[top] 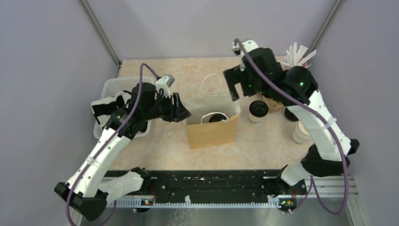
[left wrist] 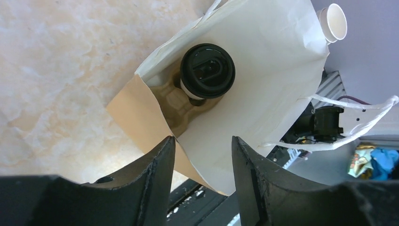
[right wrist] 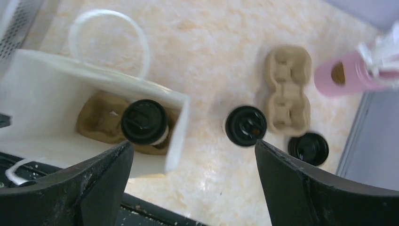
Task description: Pack the takeout coffee
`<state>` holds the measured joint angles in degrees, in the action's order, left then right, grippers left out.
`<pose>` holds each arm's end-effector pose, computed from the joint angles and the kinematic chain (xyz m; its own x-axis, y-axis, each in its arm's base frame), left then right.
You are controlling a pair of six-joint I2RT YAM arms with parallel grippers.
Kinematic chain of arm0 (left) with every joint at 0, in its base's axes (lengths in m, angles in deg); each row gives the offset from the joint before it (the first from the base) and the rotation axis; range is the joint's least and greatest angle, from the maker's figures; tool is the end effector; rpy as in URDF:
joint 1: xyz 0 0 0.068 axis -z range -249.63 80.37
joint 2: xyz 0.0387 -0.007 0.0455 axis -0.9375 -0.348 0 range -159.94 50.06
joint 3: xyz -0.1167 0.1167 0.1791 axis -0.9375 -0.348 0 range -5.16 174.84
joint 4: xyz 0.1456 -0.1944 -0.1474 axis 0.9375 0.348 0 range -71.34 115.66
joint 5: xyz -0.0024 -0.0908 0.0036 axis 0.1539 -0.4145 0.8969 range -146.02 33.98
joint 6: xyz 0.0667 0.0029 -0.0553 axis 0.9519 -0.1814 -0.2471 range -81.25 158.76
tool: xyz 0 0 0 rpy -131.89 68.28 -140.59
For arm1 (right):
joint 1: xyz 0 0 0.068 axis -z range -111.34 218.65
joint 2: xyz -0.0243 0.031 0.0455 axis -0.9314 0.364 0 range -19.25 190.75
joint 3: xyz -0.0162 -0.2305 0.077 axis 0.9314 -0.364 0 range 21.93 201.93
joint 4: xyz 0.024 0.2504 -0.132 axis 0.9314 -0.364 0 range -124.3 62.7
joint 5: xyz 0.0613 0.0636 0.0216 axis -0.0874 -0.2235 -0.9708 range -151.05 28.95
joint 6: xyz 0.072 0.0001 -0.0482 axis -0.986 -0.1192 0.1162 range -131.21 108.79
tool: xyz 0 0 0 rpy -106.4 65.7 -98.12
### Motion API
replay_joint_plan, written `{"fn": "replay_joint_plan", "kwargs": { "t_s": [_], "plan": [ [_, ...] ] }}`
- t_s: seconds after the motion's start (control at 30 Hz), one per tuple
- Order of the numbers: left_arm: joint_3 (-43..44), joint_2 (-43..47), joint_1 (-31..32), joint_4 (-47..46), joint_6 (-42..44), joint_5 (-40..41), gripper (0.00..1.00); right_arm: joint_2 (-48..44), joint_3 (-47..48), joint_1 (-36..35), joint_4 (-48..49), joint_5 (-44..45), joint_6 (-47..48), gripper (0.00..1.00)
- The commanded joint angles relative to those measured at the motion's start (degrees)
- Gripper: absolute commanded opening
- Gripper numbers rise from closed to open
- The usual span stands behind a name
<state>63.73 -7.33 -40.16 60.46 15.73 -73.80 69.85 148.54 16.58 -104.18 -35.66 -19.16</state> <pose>0.2259 -0.1545 0.3485 -0.6772 -0.0450 -0.7344 0.4707 0.7407 -0.4795 0.2128 0.2196 0.4677 -0.4565 -0.3827 -0.8032 -0.4502 0.8780 -0.1625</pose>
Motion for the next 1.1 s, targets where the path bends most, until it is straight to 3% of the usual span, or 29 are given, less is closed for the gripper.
{"fn": "replay_joint_plan", "kwargs": {
  "t_s": [0.0,0.2,0.57,0.87,1.07],
  "plan": [
    [2.5,-1.6,0.0,1.4,-8.3,-3.2,0.55,-5.4,-6.3,8.0,-3.4,-5.1,-10.5,0.99],
    [-1.2,-1.1,0.0,-1.0,-17.8,-6.9,0.53,-5.3,-12.5,9.4,-1.4,-13.2,-16.0,0.99],
    [-9.7,4.7,0.2,-11.1,-32.0,-10.3,0.51,-4.4,-24.9,12.6,14.9,-28.3,-17.9,0.86],
    [-8.7,2.6,6.8,-12.0,-34.1,-6.4,0.52,3.9,-20.7,12.6,25.7,-34.7,-18.9,0.77],
    [-7.8,-0.9,16.6,-16.3,-36.2,1.2,0.51,12.8,-13.7,12.7,32.8,-36.8,-17.6,0.77]
  ]
}}
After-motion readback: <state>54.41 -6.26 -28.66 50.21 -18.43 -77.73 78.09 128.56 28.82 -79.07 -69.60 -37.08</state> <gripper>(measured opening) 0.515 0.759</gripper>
